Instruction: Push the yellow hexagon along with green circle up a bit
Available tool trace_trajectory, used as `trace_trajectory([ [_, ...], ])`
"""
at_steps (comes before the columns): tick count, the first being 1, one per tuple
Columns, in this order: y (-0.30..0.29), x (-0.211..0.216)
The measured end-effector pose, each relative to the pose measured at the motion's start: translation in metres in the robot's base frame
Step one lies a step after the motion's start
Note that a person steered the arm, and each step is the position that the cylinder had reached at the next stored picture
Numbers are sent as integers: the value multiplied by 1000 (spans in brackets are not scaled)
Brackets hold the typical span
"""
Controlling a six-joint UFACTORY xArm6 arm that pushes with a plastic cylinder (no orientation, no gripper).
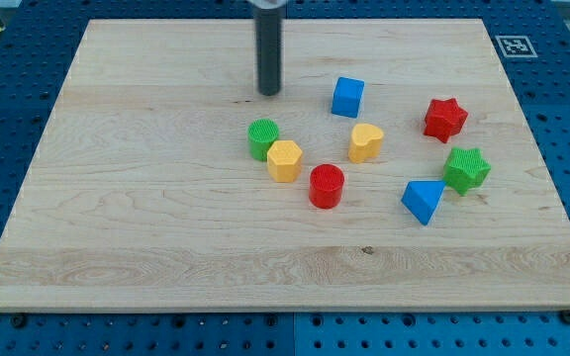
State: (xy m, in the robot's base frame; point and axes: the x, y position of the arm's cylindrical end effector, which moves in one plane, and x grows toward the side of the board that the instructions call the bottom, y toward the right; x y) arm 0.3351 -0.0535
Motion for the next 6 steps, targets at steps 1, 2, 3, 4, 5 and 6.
trace_trajectory([
  [1,-60,-1],
  [2,-101,18],
  [3,-92,63],
  [4,-74,124],
  [5,-68,169],
  [6,-27,189],
])
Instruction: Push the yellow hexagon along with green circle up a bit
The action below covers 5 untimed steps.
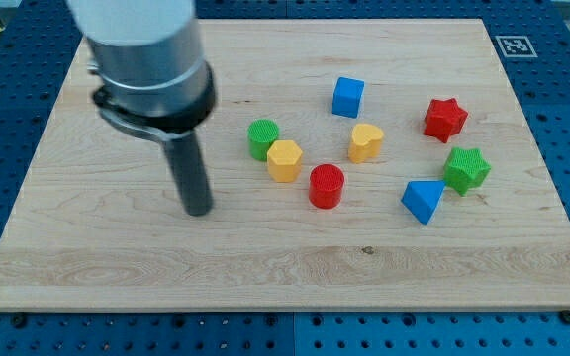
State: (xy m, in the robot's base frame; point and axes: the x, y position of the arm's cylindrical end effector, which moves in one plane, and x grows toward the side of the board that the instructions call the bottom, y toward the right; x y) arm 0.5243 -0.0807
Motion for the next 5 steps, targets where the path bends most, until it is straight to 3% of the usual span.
trace_trajectory([
  [2,73,0],
  [5,73,-45],
])
